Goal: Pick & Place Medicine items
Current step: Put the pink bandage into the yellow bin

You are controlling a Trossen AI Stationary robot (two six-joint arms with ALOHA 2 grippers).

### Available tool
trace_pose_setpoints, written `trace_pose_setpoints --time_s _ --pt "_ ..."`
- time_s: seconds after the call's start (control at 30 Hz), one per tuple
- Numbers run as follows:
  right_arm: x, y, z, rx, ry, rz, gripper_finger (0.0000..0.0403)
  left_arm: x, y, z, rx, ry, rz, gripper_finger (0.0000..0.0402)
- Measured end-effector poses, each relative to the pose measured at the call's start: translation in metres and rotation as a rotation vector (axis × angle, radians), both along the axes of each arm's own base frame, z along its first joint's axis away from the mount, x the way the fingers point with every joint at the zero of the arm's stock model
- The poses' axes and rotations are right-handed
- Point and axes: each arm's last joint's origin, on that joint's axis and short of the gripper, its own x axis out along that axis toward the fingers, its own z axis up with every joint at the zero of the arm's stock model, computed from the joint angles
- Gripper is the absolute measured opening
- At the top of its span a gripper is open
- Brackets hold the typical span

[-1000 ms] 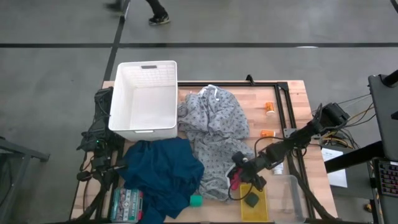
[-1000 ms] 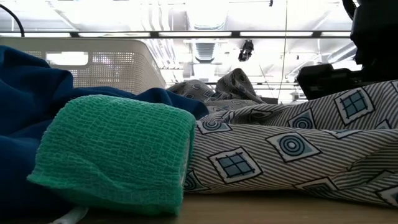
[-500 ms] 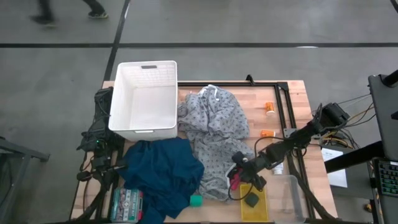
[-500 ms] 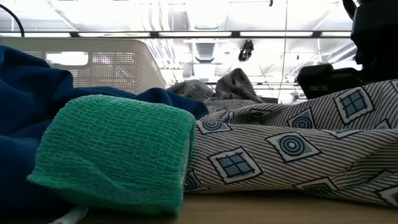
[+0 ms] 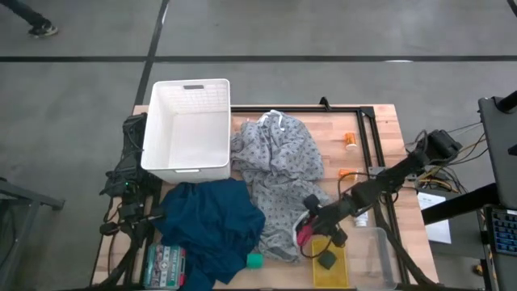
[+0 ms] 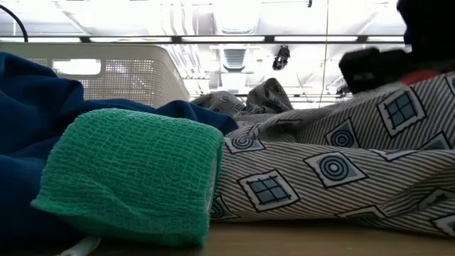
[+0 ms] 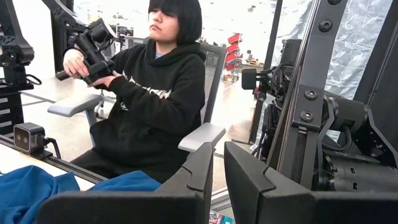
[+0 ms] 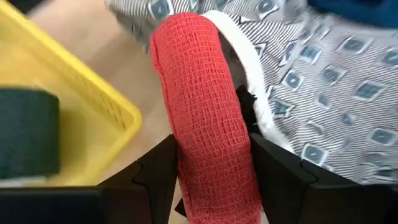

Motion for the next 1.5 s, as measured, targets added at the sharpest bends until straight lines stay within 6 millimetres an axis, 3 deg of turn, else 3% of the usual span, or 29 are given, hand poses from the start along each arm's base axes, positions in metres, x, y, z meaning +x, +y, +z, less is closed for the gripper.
trace_pose_setpoints --time_s 0.5,0.67,0.83,1.07,1.5 --pt "-0.036 -0.02 0.058 0.213 -0.055 -0.15 0.0182 0.0 0.0 0.0 0.0 0.0 0.0 0.0047" --pt "-0.043 -0.021 0.065 0.41 0.04 -0.251 0.0182 0.0 0.0 0.0 0.0 0.0 0.0 0.0047" --pt "-0.047 -0.016 0.068 0.533 0.133 -0.305 0.0182 0.0 0.0 0.0 0.0 0.0 0.0 0.0047" --pt "-0.05 -0.003 0.071 0.577 0.194 -0.271 0.0182 0.0 0.0 0.0 0.0 0.0 0.0 0.0047" --pt "-0.04 0.04 0.073 0.524 0.285 -0.185 0.0182 0.0 0.0 0.0 0.0 0.0 0.0 0.0047"
